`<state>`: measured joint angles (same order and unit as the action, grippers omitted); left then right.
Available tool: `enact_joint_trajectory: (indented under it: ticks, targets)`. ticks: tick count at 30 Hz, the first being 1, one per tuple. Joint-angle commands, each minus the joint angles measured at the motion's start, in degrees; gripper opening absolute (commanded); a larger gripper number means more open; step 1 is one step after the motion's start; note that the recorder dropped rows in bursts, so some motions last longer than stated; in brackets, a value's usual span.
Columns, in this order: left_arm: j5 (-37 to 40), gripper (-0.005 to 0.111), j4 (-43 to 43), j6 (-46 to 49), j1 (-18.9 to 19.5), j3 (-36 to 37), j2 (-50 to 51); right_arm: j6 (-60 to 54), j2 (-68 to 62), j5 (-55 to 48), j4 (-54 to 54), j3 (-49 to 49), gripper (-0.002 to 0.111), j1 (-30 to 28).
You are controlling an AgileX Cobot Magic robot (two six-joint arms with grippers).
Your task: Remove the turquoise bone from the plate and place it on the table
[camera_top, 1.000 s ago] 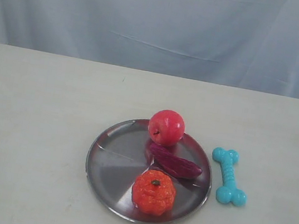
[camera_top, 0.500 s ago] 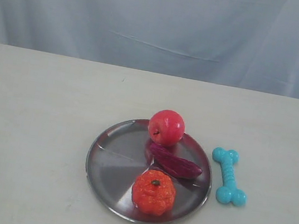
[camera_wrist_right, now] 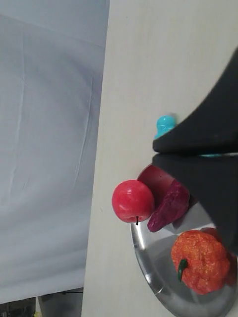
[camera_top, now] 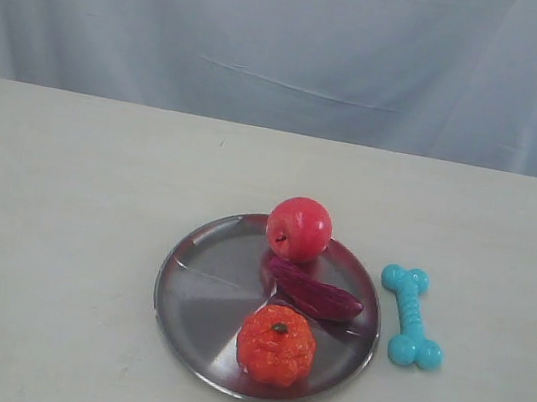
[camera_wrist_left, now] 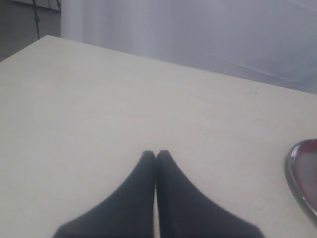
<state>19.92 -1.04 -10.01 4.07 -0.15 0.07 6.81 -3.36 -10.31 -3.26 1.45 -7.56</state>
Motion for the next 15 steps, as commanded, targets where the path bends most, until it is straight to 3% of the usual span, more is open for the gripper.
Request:
enact_joint_trajectory:
  ticks: [1, 15]
  targets:
    - [-0.3, 0.000, -0.2, -0.1, -0.3, 0.1, -0.1, -4.7, 0.8, 0.8, 1.6, -1.4, 0.000, -0.4]
    - [-0.3, 0.000, -0.2, -0.1, -0.3, 0.1, -0.1, -6.8, 3.4, -2.0, 0.2, -1.4, 0.000, -0.4]
